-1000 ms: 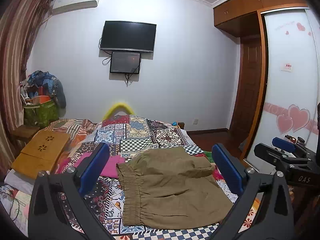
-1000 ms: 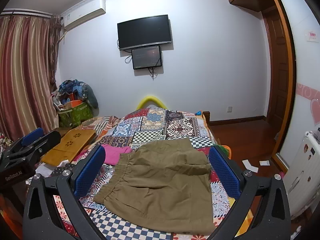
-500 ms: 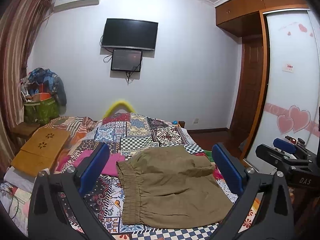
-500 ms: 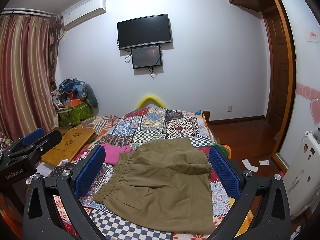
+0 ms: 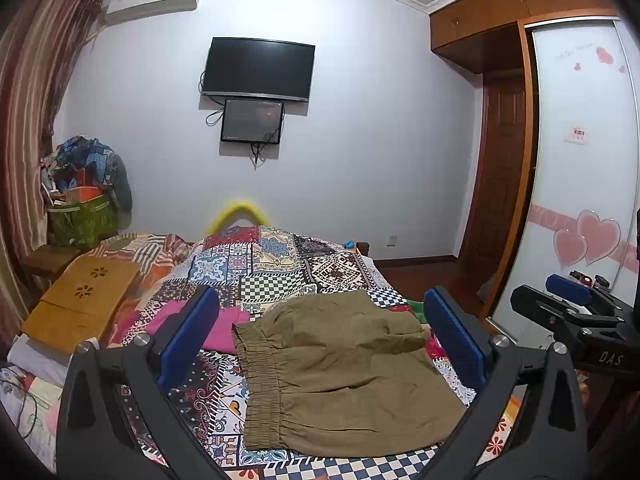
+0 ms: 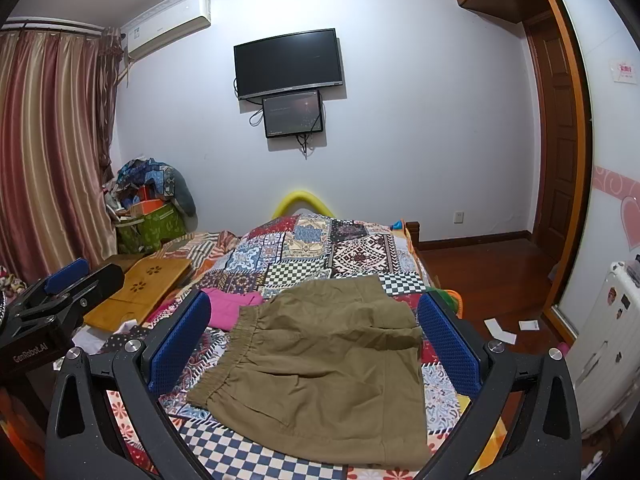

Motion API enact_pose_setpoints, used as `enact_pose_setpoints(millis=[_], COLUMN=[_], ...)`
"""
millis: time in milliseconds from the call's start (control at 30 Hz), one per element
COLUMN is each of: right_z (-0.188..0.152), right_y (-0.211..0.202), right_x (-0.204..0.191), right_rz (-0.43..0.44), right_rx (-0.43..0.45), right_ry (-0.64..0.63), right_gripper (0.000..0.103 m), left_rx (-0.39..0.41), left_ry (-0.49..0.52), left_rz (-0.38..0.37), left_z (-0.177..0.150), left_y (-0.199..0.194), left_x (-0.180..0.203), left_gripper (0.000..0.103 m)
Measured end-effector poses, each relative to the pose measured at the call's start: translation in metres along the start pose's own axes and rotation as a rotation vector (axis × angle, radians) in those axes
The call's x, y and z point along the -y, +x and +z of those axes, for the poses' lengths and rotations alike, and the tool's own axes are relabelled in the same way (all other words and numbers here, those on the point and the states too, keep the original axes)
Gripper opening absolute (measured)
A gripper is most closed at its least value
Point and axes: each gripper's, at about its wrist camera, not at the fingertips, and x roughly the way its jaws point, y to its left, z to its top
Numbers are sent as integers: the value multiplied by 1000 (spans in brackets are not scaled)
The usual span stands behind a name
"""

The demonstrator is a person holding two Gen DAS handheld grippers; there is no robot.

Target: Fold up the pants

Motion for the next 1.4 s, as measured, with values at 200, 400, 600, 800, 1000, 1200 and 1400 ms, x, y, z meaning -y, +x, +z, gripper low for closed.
enact_pose_setpoints(millis=[200, 400, 600, 800, 1000, 1200, 1400], right_z=[0, -1, 0, -1, -1, -4, -22], right_y=[0, 0, 0, 0, 1, 9, 32], right_x=[0, -1, -1, -1, -1, 6, 28], right_rz=[0, 0, 0, 0, -3, -25, -124], right_rx=[0, 1, 2, 1, 0, -17, -84], right_ry=[0, -4, -4, -4, -3, -3, -36], right_gripper=[103, 103, 103, 103, 103, 103, 103], left_rx=[0, 3, 3, 4, 1, -14, -74], left_ry=[1, 3, 3, 2, 5, 6, 19], left_rz=[0, 1, 3, 2, 8, 15, 35], left_z=[0, 0, 0, 0, -2, -5, -15], left_y=[0, 1, 2, 2, 3, 12, 45], left_x=[0, 0, 1, 0, 0, -5, -18], left_gripper=[103, 103, 103, 103, 103, 103, 103])
